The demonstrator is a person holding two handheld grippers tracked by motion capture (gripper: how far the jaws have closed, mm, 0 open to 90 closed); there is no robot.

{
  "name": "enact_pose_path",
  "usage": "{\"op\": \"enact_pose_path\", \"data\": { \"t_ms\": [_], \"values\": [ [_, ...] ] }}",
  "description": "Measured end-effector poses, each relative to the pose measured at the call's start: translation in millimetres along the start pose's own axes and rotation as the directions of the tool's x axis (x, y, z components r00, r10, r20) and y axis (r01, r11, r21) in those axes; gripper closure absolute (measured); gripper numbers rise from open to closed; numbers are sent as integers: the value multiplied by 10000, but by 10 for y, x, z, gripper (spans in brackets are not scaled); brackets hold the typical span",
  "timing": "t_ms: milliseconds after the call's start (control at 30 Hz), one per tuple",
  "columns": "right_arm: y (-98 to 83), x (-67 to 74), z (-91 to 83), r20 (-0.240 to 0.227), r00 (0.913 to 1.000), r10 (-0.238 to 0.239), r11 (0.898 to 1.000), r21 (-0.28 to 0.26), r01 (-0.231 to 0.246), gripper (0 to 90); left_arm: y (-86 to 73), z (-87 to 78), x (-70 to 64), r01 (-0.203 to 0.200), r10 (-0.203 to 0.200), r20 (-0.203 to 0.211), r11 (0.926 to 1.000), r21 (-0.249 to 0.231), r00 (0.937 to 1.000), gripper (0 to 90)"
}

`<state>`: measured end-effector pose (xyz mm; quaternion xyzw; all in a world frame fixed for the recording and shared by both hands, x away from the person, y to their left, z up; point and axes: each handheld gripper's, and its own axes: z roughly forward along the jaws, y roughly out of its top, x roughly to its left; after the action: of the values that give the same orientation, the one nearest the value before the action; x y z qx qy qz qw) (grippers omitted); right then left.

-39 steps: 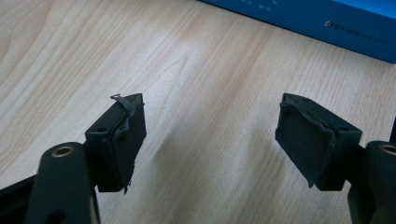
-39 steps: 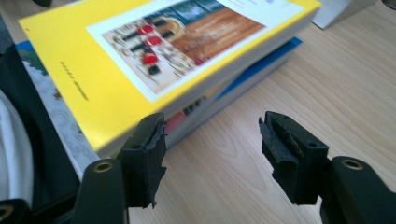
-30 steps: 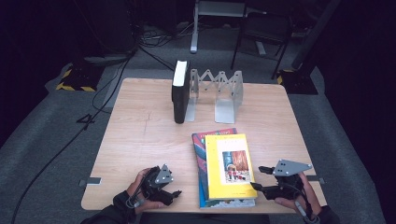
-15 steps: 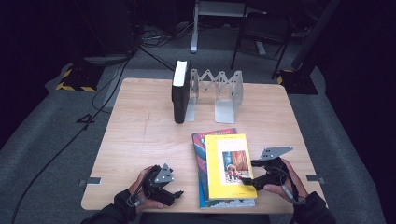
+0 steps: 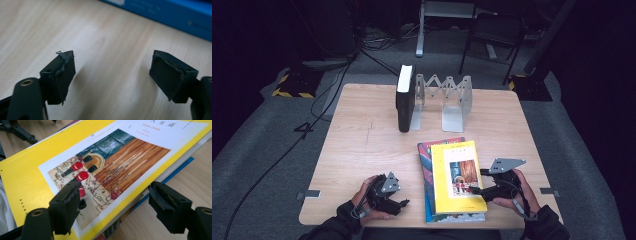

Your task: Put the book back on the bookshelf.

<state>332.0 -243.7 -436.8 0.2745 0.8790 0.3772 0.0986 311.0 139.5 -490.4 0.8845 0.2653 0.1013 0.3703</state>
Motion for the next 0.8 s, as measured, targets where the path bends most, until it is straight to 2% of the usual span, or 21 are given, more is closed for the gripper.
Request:
{"op": "enact_pose_path", "data": {
  "t_ms": [33, 100, 200, 333, 400, 533, 600, 633, 700, 800],
  "values": [
    [0, 0, 0, 0, 10000, 0, 10000, 0, 0, 265, 0, 0, 0, 0, 0, 0, 10000, 0, 10000, 214],
    [14, 5, -14, 75, 9999, -152, 9998, -125, 152, 274, 104, -49, 42, 71, -75, -85, 9986, -520, 9999, 217],
    [33, 8, -23, 162, 9989, -445, 9988, -198, 448, 277, 227, -42, 55, -142, 128, -183, 9966, -810, 9998, 223],
    [86, -6, -29, 86, 9979, -641, 9975, -285, 643, 282, 351, 73, 62, -223, 203, -219, 9951, -964, 9996, 228],
    [134, -34, -13, -120, 9972, -744, 9969, -257, 740, 279, 398, 168, 75, -386, 360, -348, 9963, -767, 9987, 227],
    [176, -85, 43, -256, 9974, -669, 9977, -145, 665, 275, 423, 208, 157, -98, 53, -504, 9958, -910, 9987, 244],
    [206, -122, 138, -275, 9980, -576, 9982, 149, 580, 270, 424, 211, 181, -44, -10, -574, 9956, -941, 9984, 245],
    [212, -133, 168, -332, 9982, -508, 9985, 183, 514, 268, 424, 221, 224, 112, -179, -680, 9952, -972, 9975, 245],
    [226, -156, 219, -469, 9984, -323, 9992, 238, 335, 261, 425, 235, 258, 181, -265, -835, 9949, -996, 9962, 245],
    [233, -174, 258, -597, 9982, -111, 9997, 229, 124, 254, 429, 251, 291, 244, -327, -831, 9948, -984, 9960, 248]
  ]
}}
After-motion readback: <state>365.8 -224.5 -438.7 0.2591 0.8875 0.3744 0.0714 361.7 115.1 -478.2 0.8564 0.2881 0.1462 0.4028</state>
